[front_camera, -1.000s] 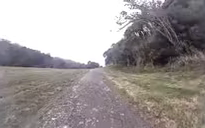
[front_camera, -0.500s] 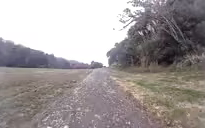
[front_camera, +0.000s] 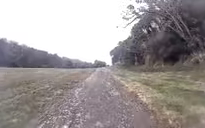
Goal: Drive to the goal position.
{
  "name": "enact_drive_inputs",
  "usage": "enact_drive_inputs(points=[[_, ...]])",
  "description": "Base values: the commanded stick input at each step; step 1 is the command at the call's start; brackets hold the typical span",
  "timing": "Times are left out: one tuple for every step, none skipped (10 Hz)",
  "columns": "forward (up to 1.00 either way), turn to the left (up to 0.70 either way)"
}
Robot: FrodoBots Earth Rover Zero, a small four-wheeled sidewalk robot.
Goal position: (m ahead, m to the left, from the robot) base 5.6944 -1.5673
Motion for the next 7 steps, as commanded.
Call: enact_drive_inputs(points=[[0.45,0.27],[0.45,0.27],[0.45,0.27],[0.45,-0.02],[0.45,-0.13],[0.45,-0.24],[0.45,-0.27]])
